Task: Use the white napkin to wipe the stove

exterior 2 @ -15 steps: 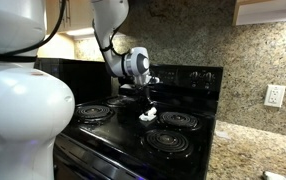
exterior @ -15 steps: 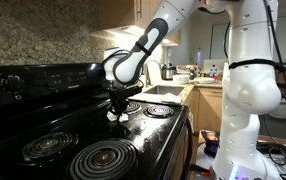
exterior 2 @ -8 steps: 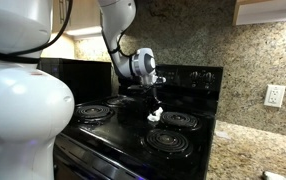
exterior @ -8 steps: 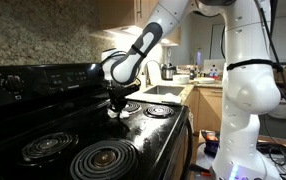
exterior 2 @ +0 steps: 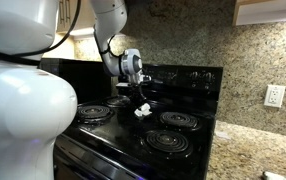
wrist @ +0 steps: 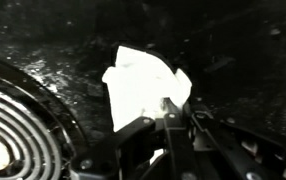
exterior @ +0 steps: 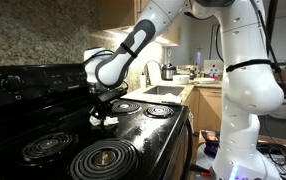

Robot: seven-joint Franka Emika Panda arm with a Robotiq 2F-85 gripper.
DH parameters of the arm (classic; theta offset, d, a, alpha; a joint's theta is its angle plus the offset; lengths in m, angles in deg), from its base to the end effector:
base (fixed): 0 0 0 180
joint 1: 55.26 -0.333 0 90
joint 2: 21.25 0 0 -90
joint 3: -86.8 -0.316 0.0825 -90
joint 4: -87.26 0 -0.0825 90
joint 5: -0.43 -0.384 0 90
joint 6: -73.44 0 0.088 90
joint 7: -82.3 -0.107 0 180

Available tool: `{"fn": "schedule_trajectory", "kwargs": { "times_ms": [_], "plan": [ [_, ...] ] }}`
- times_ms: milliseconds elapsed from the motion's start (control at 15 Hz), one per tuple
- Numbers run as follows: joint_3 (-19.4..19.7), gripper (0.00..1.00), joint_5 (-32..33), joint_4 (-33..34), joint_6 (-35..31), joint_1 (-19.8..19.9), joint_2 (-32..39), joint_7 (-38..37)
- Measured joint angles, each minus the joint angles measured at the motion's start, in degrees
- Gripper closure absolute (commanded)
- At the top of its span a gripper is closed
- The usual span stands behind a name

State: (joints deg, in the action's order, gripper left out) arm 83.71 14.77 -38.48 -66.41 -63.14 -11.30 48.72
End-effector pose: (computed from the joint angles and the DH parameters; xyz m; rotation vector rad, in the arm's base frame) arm 0.5486 0.1056 0.3127 2.9997 -0.3161 0.1934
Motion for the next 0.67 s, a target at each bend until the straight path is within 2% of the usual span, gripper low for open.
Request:
{"fn": "schedule_trajectory", "kwargs": {
  "times_ms": [333, 533, 667],
  "plan": [
    [-3.78, 0.92, -5.82, 2.31, -2.54, -3.08, 2.01, 3.11],
    [-4.36, 0.92, -5.61, 5.41, -3.28, -5.17, 4.41, 3.91],
    [-3.29, 0.92, -2.45, 7.67, -1.55, -6.38, 5.67, 3.80]
  ]
}}
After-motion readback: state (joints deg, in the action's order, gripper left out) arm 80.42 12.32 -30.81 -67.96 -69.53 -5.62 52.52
